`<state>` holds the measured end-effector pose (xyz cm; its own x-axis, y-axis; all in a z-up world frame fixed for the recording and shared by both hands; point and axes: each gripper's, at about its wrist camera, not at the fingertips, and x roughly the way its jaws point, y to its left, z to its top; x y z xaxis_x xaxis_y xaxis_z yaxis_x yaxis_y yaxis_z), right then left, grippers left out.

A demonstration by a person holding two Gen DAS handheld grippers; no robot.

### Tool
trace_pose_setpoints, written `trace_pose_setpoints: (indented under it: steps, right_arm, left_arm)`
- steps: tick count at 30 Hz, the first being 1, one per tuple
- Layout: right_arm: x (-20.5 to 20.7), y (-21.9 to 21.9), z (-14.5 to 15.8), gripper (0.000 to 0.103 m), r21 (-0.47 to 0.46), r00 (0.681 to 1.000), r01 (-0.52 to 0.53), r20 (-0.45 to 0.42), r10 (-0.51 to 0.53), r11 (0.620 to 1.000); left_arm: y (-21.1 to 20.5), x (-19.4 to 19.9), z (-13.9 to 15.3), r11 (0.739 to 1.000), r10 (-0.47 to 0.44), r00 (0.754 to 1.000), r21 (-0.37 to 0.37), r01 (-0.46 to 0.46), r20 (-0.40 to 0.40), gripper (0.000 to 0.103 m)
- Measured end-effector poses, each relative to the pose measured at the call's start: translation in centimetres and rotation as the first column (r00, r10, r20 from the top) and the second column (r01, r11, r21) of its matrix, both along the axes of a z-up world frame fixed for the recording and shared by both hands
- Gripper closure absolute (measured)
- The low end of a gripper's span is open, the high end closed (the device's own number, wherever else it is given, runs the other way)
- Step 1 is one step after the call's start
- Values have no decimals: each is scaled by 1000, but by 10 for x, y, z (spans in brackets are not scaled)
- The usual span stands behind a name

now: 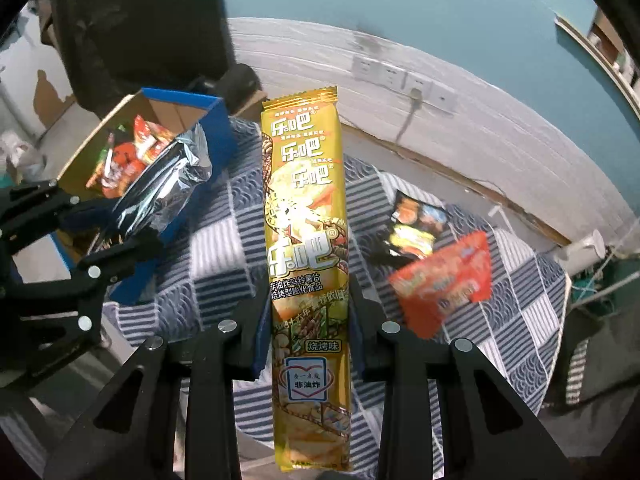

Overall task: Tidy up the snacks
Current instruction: 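Lift the gold bar and silver foil packet and carry both over the box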

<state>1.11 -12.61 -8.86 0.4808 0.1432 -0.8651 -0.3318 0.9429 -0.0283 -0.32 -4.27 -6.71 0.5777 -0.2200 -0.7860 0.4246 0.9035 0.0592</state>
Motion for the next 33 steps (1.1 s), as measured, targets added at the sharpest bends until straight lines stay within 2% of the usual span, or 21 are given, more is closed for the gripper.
trace_pose_setpoints:
  steps: [17,27,33]
  right_arm:
    - [32,105,15,73,1,991,-132,6,132,991]
    - [51,170,18,73,9,978,-208,-3,208,978]
    - [65,207,9,73,45,970,-236,-44,238,971]
  left_arm:
    - [91,5,4,986,164,986,-32,-163,16,74]
    - [148,11,1,962,273,962,-24,-272,27,74]
    - [183,17,-10,945,326,945,-21,-326,4,74]
